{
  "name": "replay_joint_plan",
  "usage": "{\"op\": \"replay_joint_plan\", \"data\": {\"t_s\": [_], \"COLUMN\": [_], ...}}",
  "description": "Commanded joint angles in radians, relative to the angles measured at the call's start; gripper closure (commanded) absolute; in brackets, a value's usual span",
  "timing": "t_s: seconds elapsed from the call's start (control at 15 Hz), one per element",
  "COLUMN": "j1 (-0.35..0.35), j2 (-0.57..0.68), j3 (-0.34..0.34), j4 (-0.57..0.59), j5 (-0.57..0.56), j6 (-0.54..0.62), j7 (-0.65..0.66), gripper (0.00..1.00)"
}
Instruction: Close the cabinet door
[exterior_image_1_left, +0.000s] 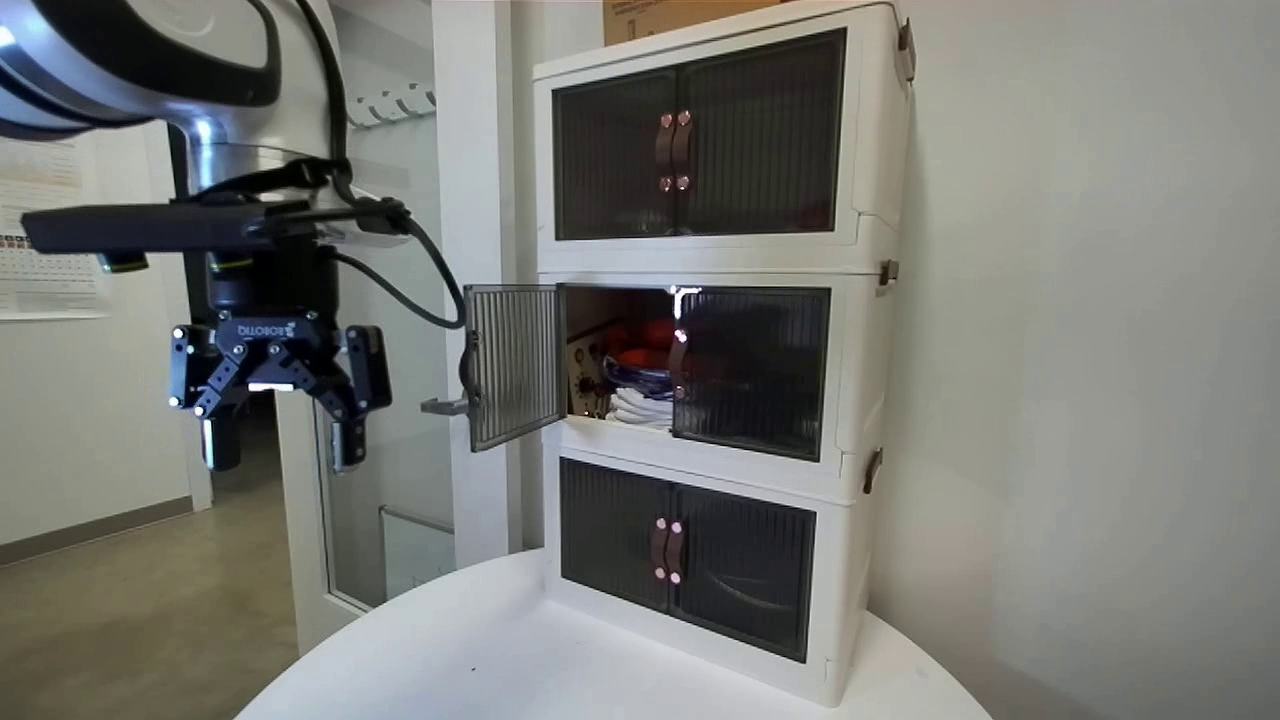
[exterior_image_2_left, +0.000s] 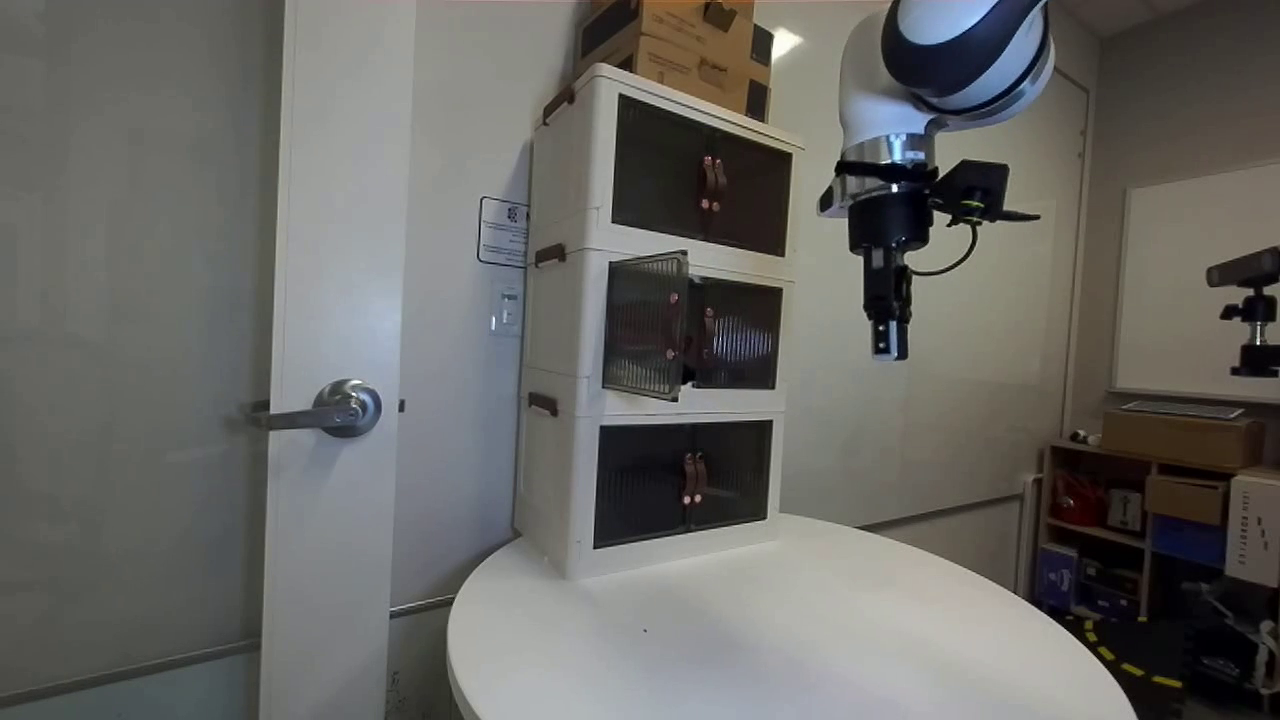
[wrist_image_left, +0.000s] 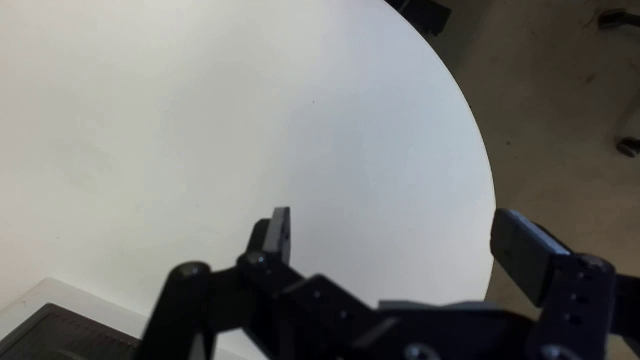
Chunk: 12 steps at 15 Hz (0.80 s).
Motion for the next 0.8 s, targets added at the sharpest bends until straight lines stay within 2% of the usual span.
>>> {"op": "replay_joint_plan", "data": {"t_s": [0.0, 0.4, 0.73], "j1": [-0.001, -0.005, -0.012], "j2": [-0.016, 0.001, 0.053], "j3": [0.010, 0.066, 0.129], "j4": [0.022, 0.061, 0.111], "j5": [-0.041, -0.146, -0.289], "j6": [0.050, 0.209, 0.253], "j7": [0.035, 0.213, 0.402], "gripper": [0.00, 0.00, 0.00]}}
